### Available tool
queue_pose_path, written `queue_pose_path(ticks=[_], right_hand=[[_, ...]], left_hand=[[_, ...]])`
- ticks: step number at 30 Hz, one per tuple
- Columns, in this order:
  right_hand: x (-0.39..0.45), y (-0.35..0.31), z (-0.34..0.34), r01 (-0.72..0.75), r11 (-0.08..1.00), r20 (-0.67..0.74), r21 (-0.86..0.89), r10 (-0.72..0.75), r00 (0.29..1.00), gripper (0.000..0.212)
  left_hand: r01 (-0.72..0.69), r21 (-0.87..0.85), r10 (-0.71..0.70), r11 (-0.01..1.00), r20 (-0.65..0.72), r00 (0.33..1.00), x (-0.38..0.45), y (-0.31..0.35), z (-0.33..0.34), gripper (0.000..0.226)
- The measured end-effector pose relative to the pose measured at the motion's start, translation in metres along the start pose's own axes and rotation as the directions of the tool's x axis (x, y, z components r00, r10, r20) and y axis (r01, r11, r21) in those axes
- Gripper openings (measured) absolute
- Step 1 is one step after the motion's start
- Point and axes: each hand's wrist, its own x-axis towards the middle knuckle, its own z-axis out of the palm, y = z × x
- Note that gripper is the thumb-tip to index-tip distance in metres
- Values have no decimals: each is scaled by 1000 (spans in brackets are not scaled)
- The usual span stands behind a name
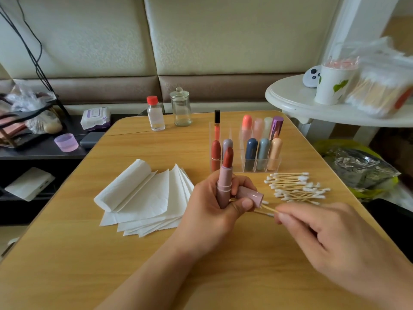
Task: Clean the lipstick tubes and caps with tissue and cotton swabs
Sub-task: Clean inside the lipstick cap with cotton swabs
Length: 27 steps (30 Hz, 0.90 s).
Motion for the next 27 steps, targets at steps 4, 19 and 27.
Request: queue_pose_path(ticks=[4,19,27], right_hand=[[2,5,-3,-15,994,26,105,12,1000,29],[35,38,26,-88,934,-10,-346,90,996,26],[49,86,-22,-303,906,68,-295,336,939,6]], left_hand=[[7,7,-7,1000,-7,1000,0,-3,-1,21],[18,36,-9,999,-253,967,4,1,-5,36],[46,-38,-54,998,-237,970,3,-4,-6,11]])
